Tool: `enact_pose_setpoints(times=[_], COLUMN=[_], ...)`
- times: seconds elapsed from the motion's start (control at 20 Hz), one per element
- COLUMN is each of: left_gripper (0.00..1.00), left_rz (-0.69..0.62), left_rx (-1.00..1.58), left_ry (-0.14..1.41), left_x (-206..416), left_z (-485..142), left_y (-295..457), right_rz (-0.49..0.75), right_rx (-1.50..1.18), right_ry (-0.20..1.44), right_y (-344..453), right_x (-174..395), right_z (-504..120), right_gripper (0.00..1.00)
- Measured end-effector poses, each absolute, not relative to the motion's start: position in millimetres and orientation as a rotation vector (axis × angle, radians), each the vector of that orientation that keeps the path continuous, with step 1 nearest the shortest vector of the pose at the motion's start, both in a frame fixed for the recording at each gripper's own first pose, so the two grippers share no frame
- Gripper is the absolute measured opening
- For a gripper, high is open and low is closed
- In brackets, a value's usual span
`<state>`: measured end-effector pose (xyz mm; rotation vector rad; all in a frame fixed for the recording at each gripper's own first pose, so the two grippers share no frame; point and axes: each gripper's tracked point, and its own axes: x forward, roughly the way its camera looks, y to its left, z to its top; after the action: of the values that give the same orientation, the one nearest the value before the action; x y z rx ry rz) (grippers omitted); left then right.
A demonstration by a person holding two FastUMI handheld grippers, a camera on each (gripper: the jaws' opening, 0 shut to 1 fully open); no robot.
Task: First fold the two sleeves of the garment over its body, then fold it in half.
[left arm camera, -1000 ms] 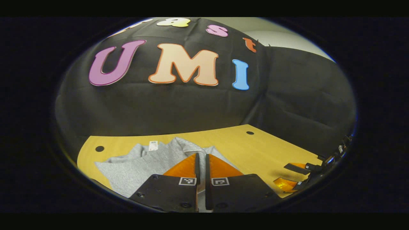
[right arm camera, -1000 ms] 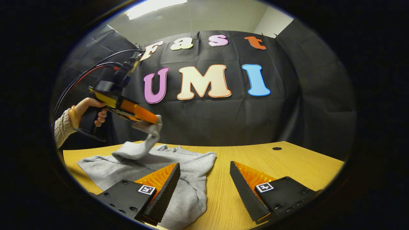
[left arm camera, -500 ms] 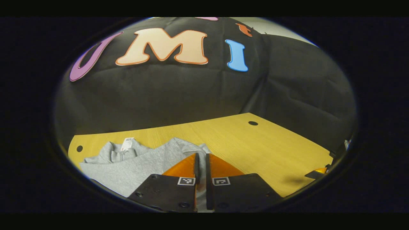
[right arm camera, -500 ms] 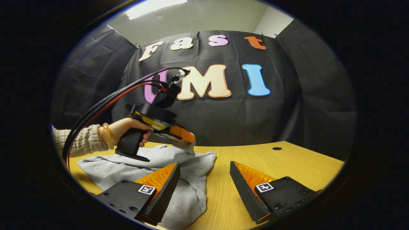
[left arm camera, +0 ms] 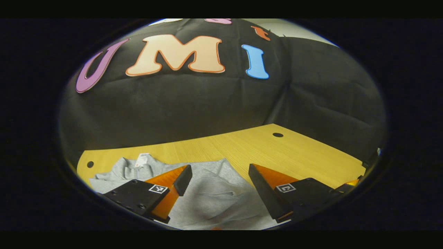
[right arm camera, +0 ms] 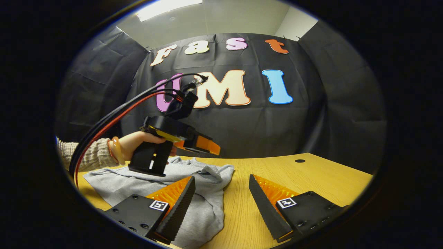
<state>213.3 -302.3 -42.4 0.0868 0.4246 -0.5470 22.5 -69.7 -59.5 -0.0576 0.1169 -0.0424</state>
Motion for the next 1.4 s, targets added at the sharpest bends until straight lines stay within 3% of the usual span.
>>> enact_pose_setpoints(times=[0.3, 0.35, 0.4, 0.6, 1.0, 1.4], left_gripper=[0.95, 1.0, 0.95, 0.95, 0.95, 0.95], left_rz=[-0.465, -0.443, -0.421, -0.331, -0.202, -0.199], left_rx=[0.161, 0.175, 0.191, 0.235, 0.15, 0.115], left_ry=[0.291, 0.282, 0.266, 0.219, 0.315, 0.483], left_x=[169, 161, 151, 113, 17, -37], left_z=[18, 26, 34, 51, 8, -48], left_y=[-212, -192, -173, -93, 20, 52], right_rz=[-0.041, -0.041, -0.041, -0.041, -0.009, 0.015], right_rx=[-0.056, -0.056, -0.056, -0.056, -0.055, -0.015], right_ry=[0.119, 0.119, 0.119, 0.12, 0.141, 0.4], right_y=[-70, -70, -70, -70, -68, -74], right_x=[23, 23, 23, 22, 20, -15], right_z=[-58, -58, -58, -58, -58, -76], right_gripper=[0.98, 0.98, 0.98, 0.98, 0.98, 0.98])
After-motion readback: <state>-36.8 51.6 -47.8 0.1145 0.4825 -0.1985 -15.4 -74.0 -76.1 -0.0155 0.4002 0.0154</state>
